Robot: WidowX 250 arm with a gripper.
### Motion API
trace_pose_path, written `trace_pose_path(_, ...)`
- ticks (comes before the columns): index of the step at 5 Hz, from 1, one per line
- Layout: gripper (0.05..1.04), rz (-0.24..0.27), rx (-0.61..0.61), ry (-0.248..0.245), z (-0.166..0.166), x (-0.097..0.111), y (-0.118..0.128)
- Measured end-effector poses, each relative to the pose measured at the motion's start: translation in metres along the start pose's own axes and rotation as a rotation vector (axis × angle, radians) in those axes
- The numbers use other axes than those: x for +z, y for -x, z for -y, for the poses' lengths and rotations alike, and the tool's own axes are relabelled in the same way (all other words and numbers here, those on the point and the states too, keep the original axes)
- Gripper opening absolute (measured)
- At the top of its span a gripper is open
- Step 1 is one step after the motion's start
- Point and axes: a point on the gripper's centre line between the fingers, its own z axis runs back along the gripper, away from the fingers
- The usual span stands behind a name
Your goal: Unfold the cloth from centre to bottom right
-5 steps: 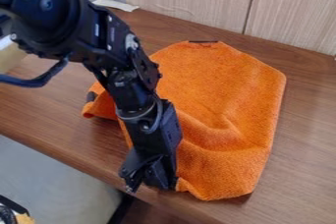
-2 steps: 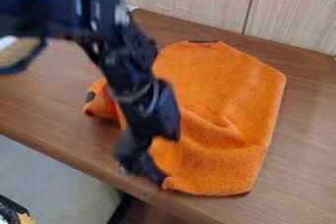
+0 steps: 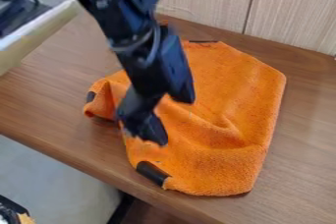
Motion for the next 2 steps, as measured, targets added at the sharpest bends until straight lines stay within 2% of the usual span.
trace_pose_path(1, 1.000, 0.020, -0.008, -0.038, -0.0053, 0.0159, -0.0009)
trace_pose_path(2, 1.000, 0.021, -0.011, -0.037, -0.0049, 0.0156, -0.0011)
